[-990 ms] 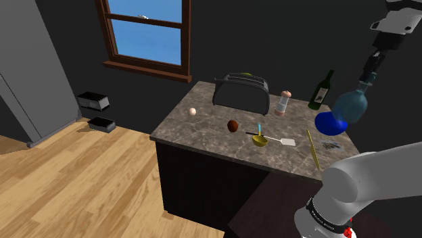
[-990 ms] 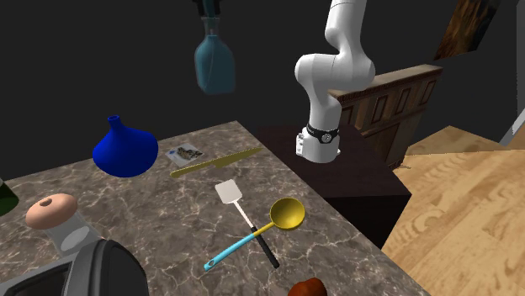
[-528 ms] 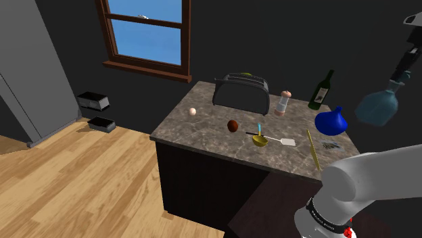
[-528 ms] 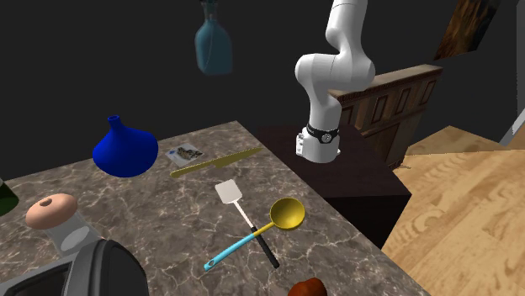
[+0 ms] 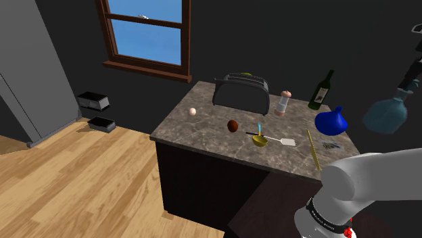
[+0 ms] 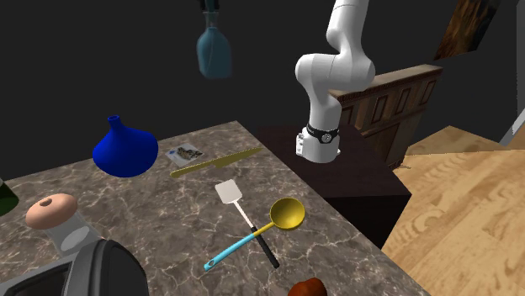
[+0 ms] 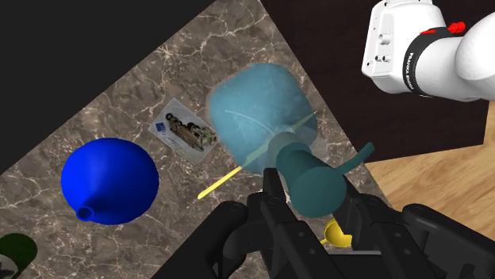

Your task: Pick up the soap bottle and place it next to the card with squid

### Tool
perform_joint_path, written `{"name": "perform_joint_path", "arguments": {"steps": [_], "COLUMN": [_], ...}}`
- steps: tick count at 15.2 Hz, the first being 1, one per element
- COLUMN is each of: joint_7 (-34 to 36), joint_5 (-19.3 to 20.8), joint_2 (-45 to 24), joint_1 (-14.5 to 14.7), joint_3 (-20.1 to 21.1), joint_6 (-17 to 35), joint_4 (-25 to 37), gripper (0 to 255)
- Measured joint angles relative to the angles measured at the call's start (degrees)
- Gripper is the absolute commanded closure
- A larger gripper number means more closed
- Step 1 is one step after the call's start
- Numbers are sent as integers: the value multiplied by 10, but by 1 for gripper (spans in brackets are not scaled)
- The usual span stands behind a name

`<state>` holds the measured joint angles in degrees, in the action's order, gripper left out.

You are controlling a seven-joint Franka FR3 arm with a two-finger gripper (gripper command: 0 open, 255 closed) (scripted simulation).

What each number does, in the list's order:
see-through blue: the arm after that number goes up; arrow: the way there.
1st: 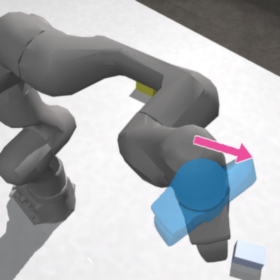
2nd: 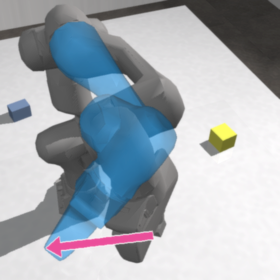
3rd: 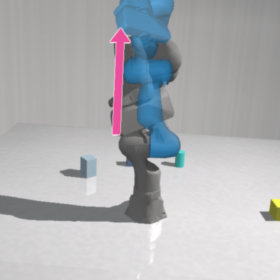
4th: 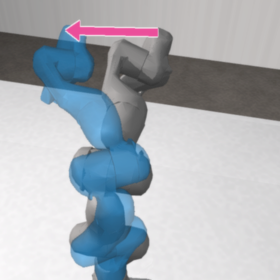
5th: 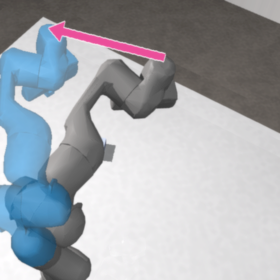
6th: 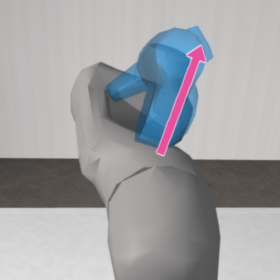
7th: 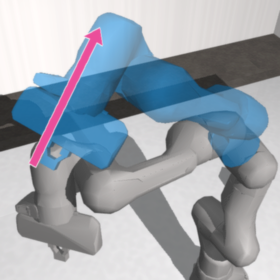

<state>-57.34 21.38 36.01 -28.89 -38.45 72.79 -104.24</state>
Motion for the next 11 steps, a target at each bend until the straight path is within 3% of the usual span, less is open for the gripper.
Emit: {"name": "perform_joint_path", "arguments": {"steps": [11], "joint_7": [16], "joint_5": [19], "joint_2": [39], "joint_1": [-15], "joint_3": [-8], "joint_6": [72], "joint_4": [-109], "gripper": [255]}}
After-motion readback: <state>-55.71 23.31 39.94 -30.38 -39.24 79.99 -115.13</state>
